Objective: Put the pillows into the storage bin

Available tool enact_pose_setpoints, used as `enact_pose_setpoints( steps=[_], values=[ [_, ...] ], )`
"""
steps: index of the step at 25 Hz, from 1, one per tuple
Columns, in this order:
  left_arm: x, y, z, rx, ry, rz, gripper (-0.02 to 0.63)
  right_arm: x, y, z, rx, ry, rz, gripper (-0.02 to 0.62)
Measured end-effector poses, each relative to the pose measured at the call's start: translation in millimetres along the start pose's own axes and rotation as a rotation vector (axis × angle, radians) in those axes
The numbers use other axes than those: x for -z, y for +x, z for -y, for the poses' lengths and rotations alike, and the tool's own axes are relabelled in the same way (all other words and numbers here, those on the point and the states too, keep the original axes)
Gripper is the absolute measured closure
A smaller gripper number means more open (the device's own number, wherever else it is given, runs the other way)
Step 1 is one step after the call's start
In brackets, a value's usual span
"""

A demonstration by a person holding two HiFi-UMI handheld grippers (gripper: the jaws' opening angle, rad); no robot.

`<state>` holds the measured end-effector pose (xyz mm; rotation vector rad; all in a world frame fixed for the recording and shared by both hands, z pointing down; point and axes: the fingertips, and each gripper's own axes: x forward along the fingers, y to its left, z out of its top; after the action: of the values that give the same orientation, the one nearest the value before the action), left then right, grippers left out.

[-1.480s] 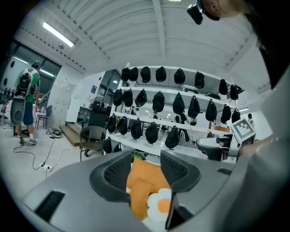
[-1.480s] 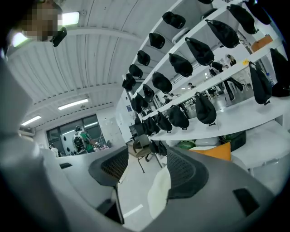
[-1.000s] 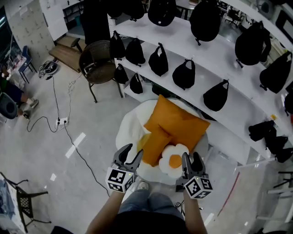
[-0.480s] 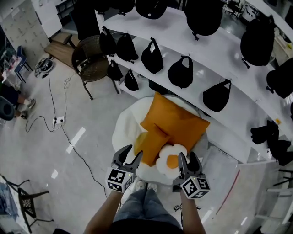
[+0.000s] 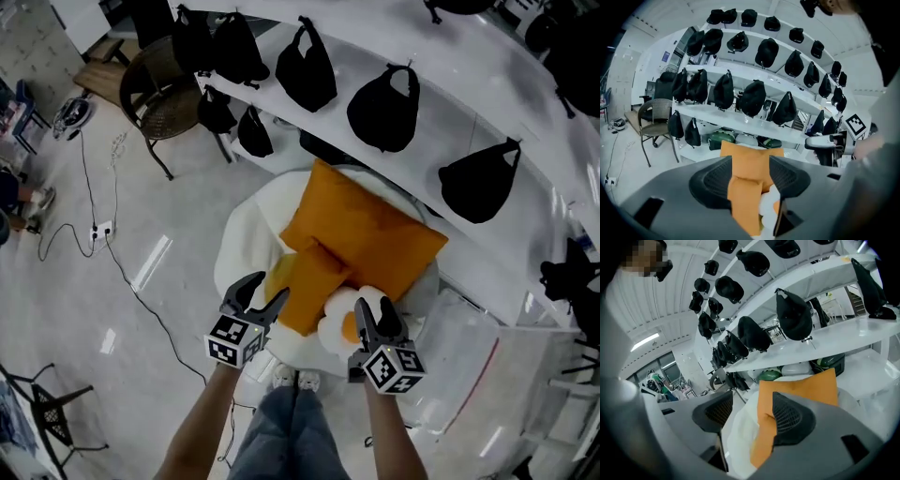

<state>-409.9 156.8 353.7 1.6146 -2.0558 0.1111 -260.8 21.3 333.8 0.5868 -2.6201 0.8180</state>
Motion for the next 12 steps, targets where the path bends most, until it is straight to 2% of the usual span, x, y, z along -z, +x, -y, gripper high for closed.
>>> enact_pose_setpoints(
  steps=[3,7,12],
  values=[
    [43.2,39.1,-20.0,0.024,-0.006,-0.032,0.354,45.7,38.0,25.7,0.019,0.007,-0.032,0.348],
    [107.3,111.2,-48.3,0.062,-0.032,-0.034,0.331,117.4,106.6,71.8,0.025,0.02,-0.051,0.348],
    [217.1,168.4,-71.7,0.129,-0.054,-0.14,0.296,232.1,157.4,109.4,0.028,0.034,-0.149,0.348]
  ],
)
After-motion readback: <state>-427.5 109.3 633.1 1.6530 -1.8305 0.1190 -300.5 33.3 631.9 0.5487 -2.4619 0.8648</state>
